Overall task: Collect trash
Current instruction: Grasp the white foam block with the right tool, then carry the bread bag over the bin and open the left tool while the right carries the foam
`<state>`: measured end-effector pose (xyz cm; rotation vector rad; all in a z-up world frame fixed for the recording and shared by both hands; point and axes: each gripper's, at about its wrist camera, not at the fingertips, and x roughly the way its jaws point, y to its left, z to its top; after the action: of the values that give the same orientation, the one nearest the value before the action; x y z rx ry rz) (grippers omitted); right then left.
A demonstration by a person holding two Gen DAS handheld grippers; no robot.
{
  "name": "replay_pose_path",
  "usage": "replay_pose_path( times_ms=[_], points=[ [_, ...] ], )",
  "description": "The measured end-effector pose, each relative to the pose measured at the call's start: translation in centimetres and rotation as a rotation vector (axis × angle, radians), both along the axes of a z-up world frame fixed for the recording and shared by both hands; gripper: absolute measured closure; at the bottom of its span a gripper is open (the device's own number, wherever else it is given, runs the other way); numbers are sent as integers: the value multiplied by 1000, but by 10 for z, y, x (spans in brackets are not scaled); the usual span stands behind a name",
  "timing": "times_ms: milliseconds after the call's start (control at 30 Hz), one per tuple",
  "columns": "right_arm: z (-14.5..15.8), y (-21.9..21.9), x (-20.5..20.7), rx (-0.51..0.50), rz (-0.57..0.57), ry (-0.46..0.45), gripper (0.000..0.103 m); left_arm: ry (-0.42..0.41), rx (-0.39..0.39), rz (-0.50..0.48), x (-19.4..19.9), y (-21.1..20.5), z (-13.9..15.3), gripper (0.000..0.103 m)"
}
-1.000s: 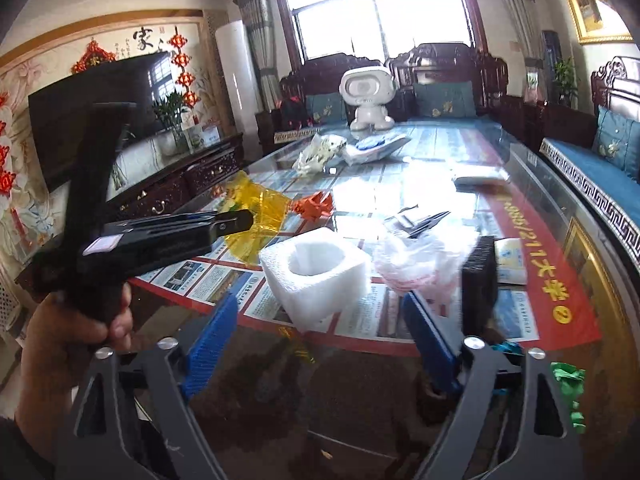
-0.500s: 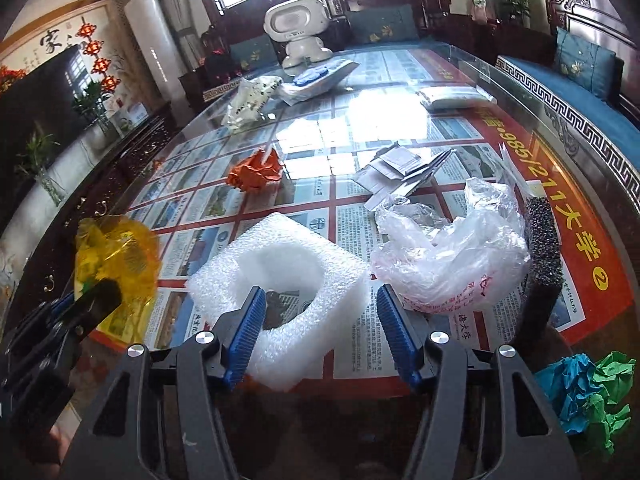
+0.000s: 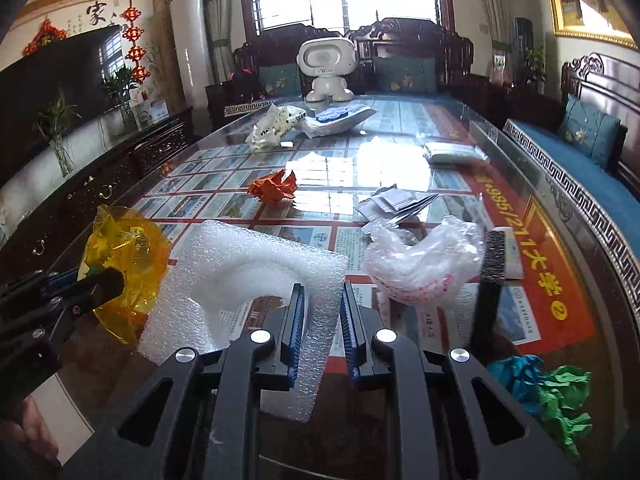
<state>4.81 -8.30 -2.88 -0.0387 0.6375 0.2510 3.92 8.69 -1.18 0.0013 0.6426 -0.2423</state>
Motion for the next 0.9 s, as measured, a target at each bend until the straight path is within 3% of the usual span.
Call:
replay_pose_path(
  times_ms=[467,633,900],
  points=[
    [17,-75,-157,-7,34,-87,85,3,55,-187,-124,-63,-10,82],
    [0,-86,-212,-23,65,-58,85,32,57,-234,-173,-76,-26,82],
    [-51,-91,-269,-64,54,23,85,170,69,-310,-223,-91,-79,82]
  ],
)
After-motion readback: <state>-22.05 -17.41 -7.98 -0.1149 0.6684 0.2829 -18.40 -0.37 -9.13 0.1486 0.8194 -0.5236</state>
